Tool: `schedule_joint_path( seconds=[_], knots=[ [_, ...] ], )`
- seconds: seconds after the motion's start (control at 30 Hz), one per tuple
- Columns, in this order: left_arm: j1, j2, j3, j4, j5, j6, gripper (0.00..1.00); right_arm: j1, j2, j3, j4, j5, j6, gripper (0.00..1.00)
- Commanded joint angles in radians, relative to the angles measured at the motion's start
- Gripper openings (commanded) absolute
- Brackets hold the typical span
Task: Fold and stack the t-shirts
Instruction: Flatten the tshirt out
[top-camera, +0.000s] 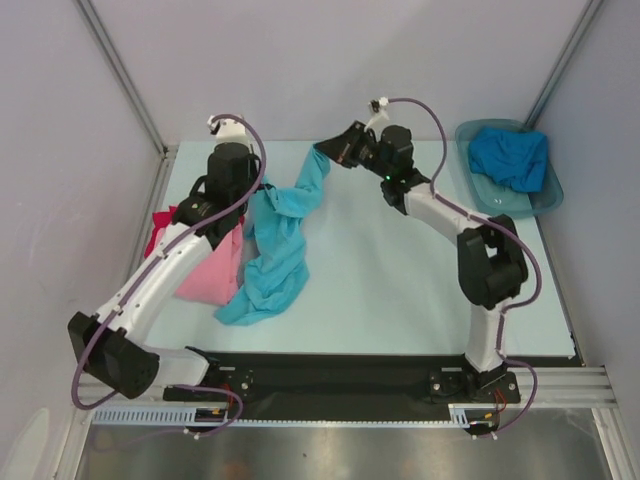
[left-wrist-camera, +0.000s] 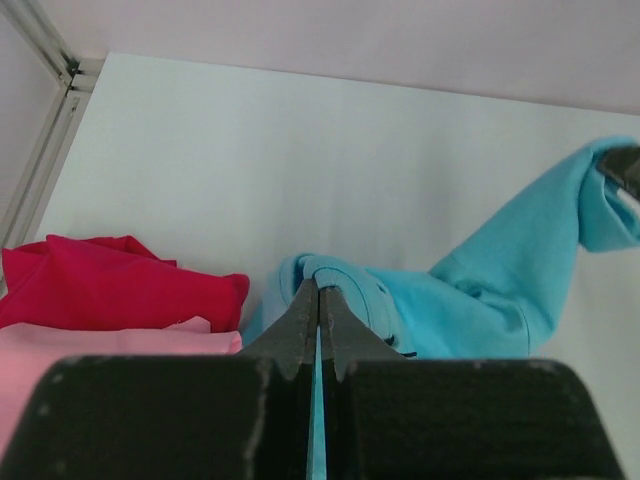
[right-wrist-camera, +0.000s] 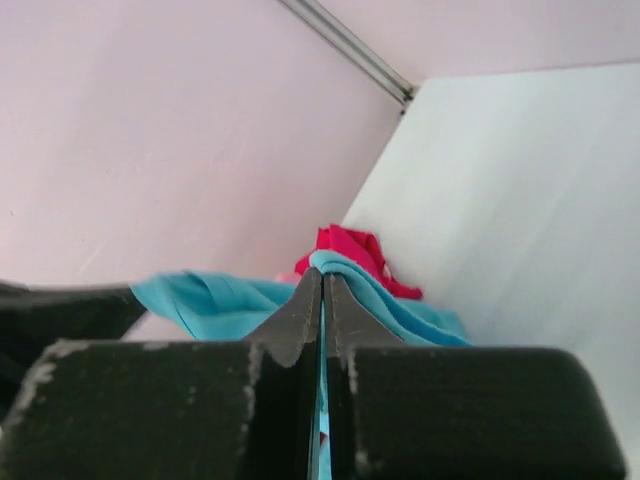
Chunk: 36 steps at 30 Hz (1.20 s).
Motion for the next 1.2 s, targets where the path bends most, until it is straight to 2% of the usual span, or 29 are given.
schedule_joint_path(
  seconds=[0.0,0.1,0.3,0.37,0.4,0.43,0.47,0.5,0.53,0.57,0.6,0.63,0.67,0.73,1.0,1.17],
  knots=[
    [0.008,0.062,0.015,0.060,-0.087,-0.023,0.00,0.008,0.167,0.221,-0.096,-0.056,0.002,0.00],
    [0.015,0.105,0.018,0.063,-0.124,-0.033,0.00,0.033,0.289,0.371,-0.147,-0.073,0.011,0.00],
    [0.074,0.147,0.018,0.067,-0.184,-0.056,0.00,0.028,0.452,0.551,-0.173,-0.104,0.060,0.00],
    [0.087,0.144,0.015,0.065,-0.207,-0.057,0.00,0.023,0.526,0.686,-0.213,-0.128,0.057,0.00],
    [0.098,0.142,0.015,0.065,-0.225,-0.056,0.01,0.023,0.549,0.740,-0.251,-0.142,0.059,0.05],
    [0.104,0.141,0.015,0.065,-0.233,-0.056,0.02,0.023,0.592,0.786,-0.275,-0.154,0.060,0.18],
    [0.109,0.144,0.019,0.062,-0.234,-0.054,0.10,0.023,0.598,0.829,-0.303,-0.165,0.056,0.37],
    [0.115,0.145,0.021,0.057,-0.236,-0.054,0.19,0.025,0.588,0.812,-0.306,-0.157,0.048,0.67],
    [0.117,0.147,0.021,0.057,-0.237,-0.053,0.39,0.025,0.566,0.774,-0.288,-0.147,0.033,0.80],
    [0.117,0.150,0.019,0.057,-0.236,-0.054,0.45,0.023,0.495,0.634,-0.218,-0.119,0.031,0.92],
    [0.117,0.150,0.016,0.057,-0.228,-0.056,0.49,0.017,0.457,0.570,-0.182,-0.104,0.031,0.99],
    [0.117,0.150,0.012,0.057,-0.222,-0.059,0.55,0.011,0.425,0.495,-0.141,-0.093,0.054,1.00],
    [0.117,0.148,0.001,0.057,-0.216,-0.072,0.56,0.007,0.353,0.376,-0.065,-0.072,0.067,1.00],
    [0.117,0.137,-0.016,0.057,-0.199,-0.092,0.60,-0.004,0.276,0.245,-0.003,-0.026,0.082,1.00],
    [0.095,0.052,-0.097,0.054,-0.021,-0.174,0.57,0.032,-0.116,-0.319,0.016,0.105,0.073,1.00],
    [0.046,0.032,-0.142,0.063,0.055,-0.174,0.57,0.149,-0.235,-0.537,0.014,0.182,0.070,1.00]
  ],
)
